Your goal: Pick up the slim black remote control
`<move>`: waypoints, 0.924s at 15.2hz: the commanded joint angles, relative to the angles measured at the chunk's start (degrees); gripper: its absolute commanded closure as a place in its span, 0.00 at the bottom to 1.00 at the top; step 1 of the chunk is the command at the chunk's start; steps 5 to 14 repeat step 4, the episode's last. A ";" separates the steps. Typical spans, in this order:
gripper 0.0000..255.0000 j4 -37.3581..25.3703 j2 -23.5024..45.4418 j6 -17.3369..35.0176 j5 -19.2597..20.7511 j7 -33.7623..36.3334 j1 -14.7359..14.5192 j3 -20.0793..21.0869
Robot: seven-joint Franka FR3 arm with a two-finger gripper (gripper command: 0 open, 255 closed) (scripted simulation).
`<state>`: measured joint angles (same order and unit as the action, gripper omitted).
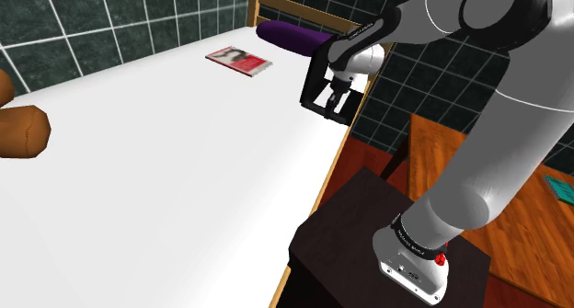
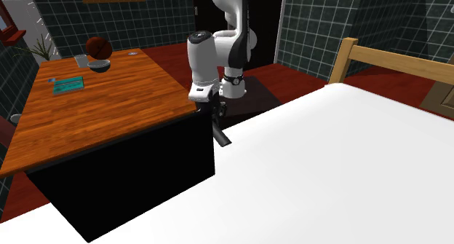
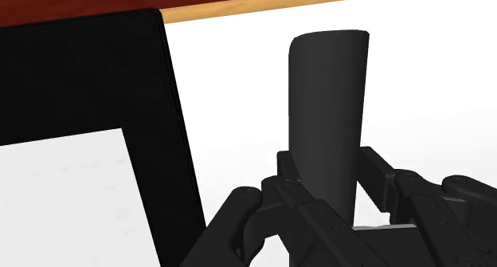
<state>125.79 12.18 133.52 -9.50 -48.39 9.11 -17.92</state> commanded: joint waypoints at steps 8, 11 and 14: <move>1.00 -0.54 -1.90 -2.29 1.07 1.04 -0.35 -0.22; 1.00 -0.54 -1.90 -2.29 1.07 1.04 -0.35 -0.22; 1.00 -0.54 -1.90 -2.29 1.07 1.04 -0.35 -0.22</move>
